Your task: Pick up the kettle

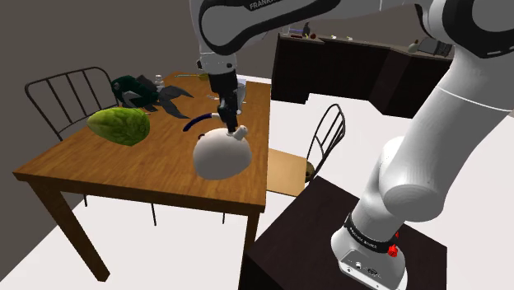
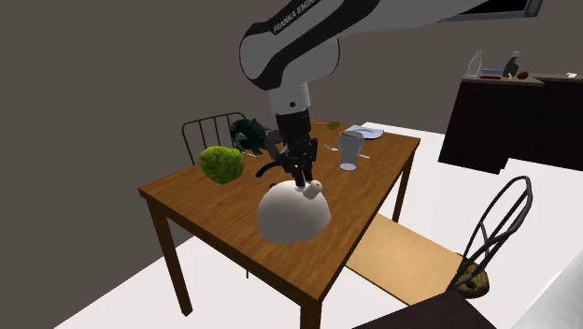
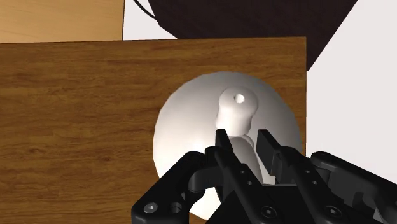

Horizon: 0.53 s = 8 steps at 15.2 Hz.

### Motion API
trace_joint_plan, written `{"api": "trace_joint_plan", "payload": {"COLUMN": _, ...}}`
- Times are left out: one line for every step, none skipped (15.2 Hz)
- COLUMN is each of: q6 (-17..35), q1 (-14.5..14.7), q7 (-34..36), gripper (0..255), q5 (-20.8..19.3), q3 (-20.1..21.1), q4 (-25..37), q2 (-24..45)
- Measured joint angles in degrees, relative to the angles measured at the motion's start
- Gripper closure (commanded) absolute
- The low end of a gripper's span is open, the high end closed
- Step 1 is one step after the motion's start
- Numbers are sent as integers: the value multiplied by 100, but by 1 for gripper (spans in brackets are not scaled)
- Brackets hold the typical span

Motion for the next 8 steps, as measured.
{"api": "trace_joint_plan", "payload": {"q6": -81, "q1": -1, "q7": -7, "gripper": 255, "q5": 1, "q3": -1, "q4": 68, "q2": -14}}
{"api": "trace_joint_plan", "payload": {"q6": -146, "q1": 1, "q7": -7, "gripper": 255, "q5": 4, "q3": 1, "q4": 114, "q2": -32}}
{"api": "trace_joint_plan", "payload": {"q6": -238, "q1": 2, "q7": -10, "gripper": 255, "q5": 6, "q3": 3, "q4": 208, "q2": -30}}
{"api": "trace_joint_plan", "payload": {"q6": -317, "q1": -2, "q7": -24, "gripper": 255, "q5": 4, "q3": -3, "q4": 280, "q2": -37}}
{"api": "trace_joint_plan", "payload": {"q6": -379, "q1": -7, "q7": -37, "gripper": 255, "q5": 3, "q3": -8, "q4": 329, "q2": -50}}
{"api": "trace_joint_plan", "payload": {"q6": -463, "q1": -5, "q7": -38, "gripper": 255, "q5": 6, "q3": -6, "q4": 403, "q2": -60}}
{"api": "trace_joint_plan", "payload": {"q6": -535, "q1": -5, "q7": -44, "gripper": 255, "q5": 8, "q3": -7, "q4": 441, "q2": -94}}
{"api": "trace_joint_plan", "payload": {"q6": -592, "q1": -3, "q7": -42, "gripper": 255, "q5": 10, "q3": -4, "q4": 495, "q2": -98}}
